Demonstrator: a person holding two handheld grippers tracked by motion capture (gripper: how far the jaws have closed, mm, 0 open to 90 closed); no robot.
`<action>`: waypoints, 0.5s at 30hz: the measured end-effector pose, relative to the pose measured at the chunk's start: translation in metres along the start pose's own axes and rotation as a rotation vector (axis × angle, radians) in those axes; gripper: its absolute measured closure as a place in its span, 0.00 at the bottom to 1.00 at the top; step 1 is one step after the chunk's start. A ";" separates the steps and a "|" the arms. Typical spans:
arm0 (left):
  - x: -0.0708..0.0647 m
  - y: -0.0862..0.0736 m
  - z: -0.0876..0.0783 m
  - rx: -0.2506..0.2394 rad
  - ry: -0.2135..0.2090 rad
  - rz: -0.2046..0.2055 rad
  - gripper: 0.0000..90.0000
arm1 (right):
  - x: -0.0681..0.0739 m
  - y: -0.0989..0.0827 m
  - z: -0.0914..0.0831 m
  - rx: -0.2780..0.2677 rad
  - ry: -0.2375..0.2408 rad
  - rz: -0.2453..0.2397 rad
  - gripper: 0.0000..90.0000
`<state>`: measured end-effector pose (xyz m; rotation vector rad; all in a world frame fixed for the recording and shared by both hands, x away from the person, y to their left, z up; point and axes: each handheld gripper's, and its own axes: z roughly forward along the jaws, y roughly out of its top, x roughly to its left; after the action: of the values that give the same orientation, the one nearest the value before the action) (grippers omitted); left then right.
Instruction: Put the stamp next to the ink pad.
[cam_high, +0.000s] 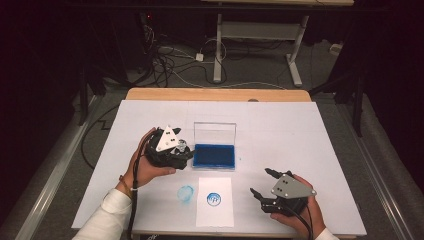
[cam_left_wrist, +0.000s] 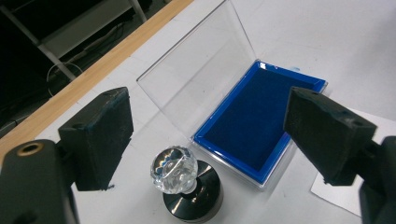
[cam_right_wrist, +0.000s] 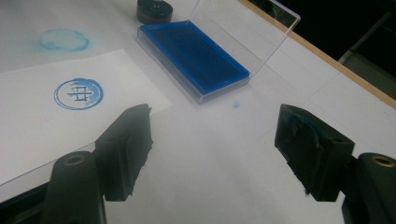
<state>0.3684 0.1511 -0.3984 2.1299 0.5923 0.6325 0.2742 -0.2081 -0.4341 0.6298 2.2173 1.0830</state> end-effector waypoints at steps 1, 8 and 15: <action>-0.001 0.000 -0.001 -0.005 -0.002 0.003 0.17 | 0.000 0.000 0.000 -0.001 0.000 0.002 0.31; -0.007 0.001 -0.007 -0.016 0.005 0.025 0.17 | -0.001 0.000 -0.002 -0.007 -0.004 0.005 0.31; -0.014 0.001 -0.014 -0.042 0.003 0.044 0.17 | -0.002 0.001 -0.003 -0.015 -0.006 0.009 0.31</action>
<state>0.3494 0.1505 -0.3933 2.1083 0.5306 0.6671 0.2737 -0.2106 -0.4311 0.6361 2.2011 1.0997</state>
